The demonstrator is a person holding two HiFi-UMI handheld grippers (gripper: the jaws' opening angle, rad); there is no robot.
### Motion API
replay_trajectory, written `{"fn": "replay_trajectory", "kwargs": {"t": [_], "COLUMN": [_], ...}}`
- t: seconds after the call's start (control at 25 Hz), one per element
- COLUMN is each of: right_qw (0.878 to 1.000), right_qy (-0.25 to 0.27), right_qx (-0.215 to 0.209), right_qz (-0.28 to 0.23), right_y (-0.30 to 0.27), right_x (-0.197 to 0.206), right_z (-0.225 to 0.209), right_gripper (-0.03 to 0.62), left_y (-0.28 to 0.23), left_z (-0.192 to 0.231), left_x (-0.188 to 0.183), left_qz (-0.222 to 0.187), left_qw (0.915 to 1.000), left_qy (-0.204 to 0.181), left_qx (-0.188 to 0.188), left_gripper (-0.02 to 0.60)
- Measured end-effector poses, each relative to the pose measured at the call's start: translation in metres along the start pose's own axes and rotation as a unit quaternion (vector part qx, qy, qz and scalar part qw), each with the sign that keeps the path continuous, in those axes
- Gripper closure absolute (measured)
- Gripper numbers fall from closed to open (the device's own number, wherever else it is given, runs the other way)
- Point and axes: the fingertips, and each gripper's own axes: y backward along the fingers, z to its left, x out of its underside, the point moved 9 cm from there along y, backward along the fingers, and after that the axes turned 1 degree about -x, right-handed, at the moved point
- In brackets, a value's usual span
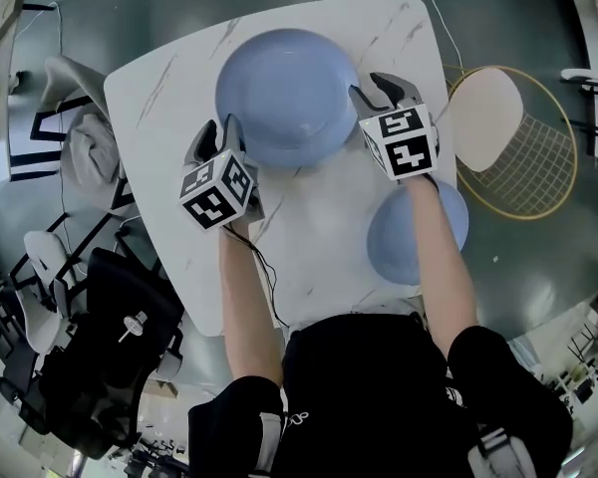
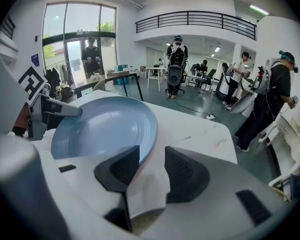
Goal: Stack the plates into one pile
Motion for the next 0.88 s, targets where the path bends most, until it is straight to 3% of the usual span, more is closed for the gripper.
{"fn": "replay_trajectory", "kwargs": {"t": [0.28,0.48,0.72,0.88], "right_qw": [0.997,0.994,0.994,0.993], "right_qy": [0.01,0.022,-0.015,0.002], "right_qx": [-0.021,-0.034,-0.031,-0.044], "right_qz": [0.067,0.104,0.108,0.114], "right_y": [-0.003,-0.009,-0.007,-0.01], "right_x": [-0.009,-0.016,-0.015,-0.016], "right_z": [0.002,0.006,0.006,0.008], "right_gripper": [0.445,0.494,0.516,0.5], "left_y": [-0.005,-0.007,-0.001,0.002], "left_z": [-0.007,-0.008,-0.006,-0.005], "left_x": [0.009,0.01,0.013,0.018], "left_qz": [0.032,0.038,0.039,0.04], "left_qw": [0.9992,0.9989,0.9989,0.9988], "left_qy": [-0.008,-0.009,0.006,0.008], "left_qx": [0.024,0.027,0.024,0.025], "left_gripper": [0.436,0.456,0.463,0.46]}}
